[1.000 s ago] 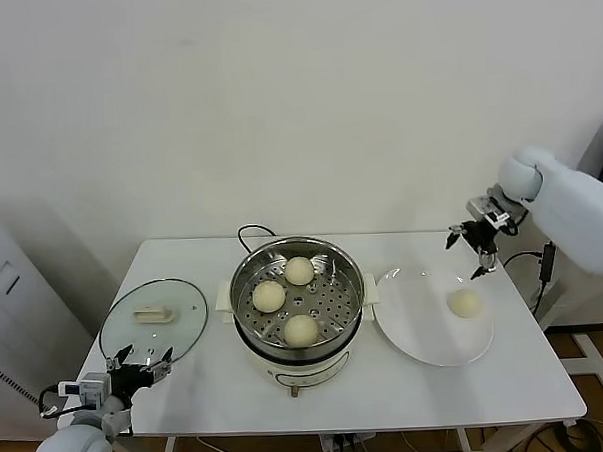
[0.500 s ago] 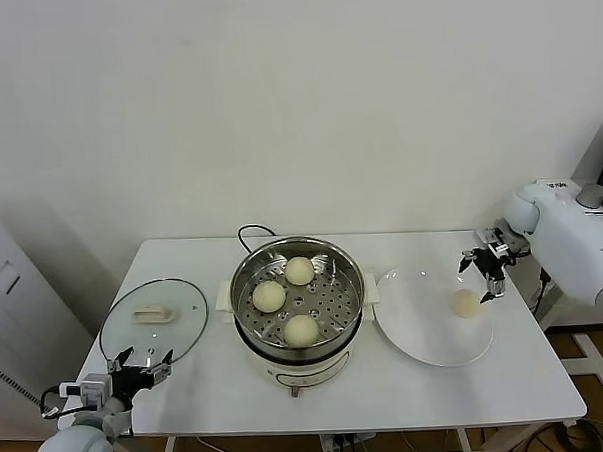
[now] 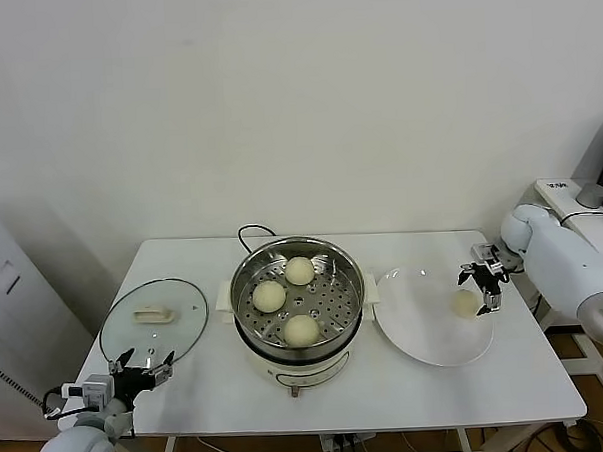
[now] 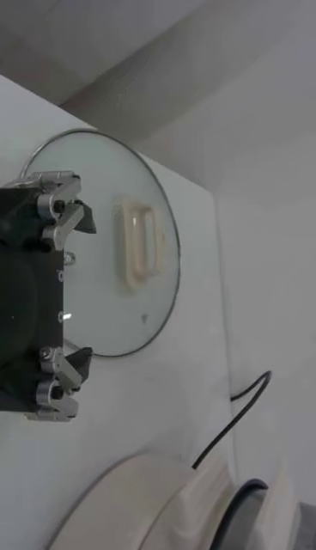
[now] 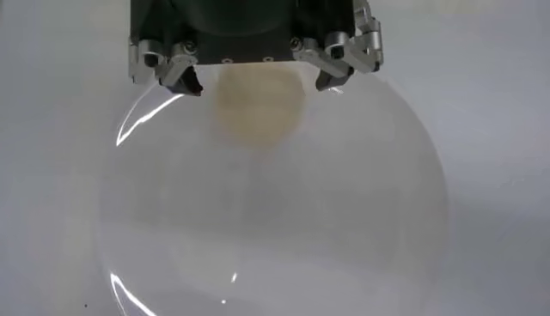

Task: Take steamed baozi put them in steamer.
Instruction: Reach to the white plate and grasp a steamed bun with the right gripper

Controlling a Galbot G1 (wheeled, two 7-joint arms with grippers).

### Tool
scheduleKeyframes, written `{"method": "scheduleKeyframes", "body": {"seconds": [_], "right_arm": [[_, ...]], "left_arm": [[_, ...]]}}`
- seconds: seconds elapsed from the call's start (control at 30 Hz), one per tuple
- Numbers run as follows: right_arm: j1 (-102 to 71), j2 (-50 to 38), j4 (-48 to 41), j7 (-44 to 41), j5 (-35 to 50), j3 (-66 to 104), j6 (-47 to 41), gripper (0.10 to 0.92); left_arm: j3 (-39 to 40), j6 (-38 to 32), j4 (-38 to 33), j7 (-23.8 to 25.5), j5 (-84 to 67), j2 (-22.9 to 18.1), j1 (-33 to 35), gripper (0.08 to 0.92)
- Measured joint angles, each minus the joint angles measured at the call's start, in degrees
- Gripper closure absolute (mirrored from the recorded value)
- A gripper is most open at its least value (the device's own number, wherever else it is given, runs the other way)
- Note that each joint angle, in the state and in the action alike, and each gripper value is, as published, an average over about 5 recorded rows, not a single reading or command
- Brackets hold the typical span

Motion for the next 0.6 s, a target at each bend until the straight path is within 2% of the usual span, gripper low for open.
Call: {"method": "scheduleKeyframes", "body": {"seconds": [0.13,0.43,0.6], "right_arm": [[-0.4,1.0,-1.2,0.1,-0.8,0.9,0.0,0.271],[-0.6,2.5,-3.2,-0.3,-2.1,2.7,-0.1,0.539],[-0.2,2.6,-3.2,-0.9,-2.0,2.7,-0.3,0.574]], "left_arm": [[0.0,-0.1,0.1,0.0,0.1,0.0,0.0,0.177],[0.1,-0.1,0.2,0.0,0.1,0.1,0.0,0.177],[0.0,-0.1,0.1,0.0,0.1,0.2,0.1,0.177]]}}
